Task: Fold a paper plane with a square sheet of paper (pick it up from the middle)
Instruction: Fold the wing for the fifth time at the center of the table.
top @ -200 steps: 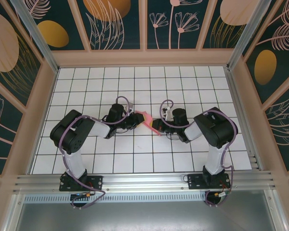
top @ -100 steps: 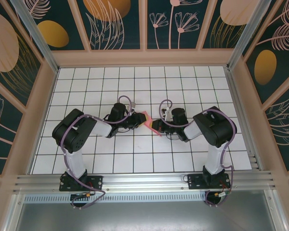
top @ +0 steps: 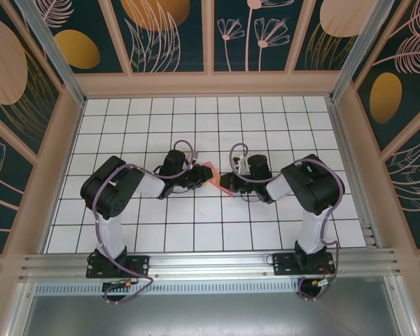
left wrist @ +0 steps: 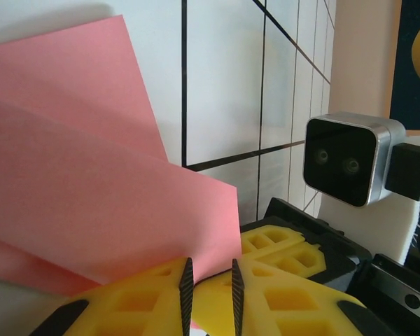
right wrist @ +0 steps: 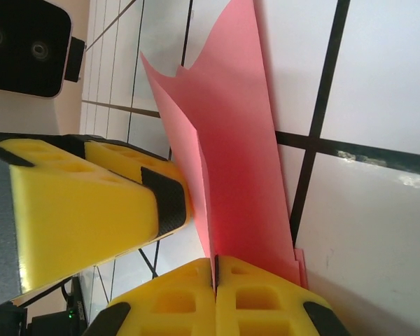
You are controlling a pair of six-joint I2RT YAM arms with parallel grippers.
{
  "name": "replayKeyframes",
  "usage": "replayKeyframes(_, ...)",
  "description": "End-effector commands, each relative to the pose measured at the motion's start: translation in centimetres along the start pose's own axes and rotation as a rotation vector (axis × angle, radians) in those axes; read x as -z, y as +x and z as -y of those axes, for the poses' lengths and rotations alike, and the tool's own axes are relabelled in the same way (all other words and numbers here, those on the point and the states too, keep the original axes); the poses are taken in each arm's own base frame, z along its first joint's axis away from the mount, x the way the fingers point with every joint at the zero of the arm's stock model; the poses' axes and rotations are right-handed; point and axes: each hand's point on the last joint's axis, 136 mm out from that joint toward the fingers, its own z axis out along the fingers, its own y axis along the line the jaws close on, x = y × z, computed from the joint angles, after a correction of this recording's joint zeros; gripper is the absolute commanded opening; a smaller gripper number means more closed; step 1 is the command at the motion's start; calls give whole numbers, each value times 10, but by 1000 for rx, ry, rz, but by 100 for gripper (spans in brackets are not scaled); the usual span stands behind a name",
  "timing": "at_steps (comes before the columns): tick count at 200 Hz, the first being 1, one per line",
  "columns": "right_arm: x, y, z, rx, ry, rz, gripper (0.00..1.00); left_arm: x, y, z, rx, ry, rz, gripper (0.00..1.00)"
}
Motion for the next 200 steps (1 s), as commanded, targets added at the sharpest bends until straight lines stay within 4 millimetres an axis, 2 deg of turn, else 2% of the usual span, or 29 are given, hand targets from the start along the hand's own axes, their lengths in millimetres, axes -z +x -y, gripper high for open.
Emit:
replayKeyframes(1,0,8,3,5,33,-38,5,-4,-2,-5,-18,-27,1,25)
replayKeyframes(19,3,5,-1,14,32,-31,11,-4,-2,-7,-15,-34,3,25)
replayKeyframes(61,7,1,-15,45,23,-49,14,-4,-1,-12,-13,-57,4,25)
replayKeyframes(90,9,1,-16,67,33,-53,16,-5,-1,-14,-9,-62,3,25)
replayKeyframes(136,13,5,-20,118,36,-69,16,-5,-2,-14,-8,-64,0,24)
replayKeyframes(200,12,17,-11,165,45,-99,13,-5,-1,-11,-14,-59,-4,24)
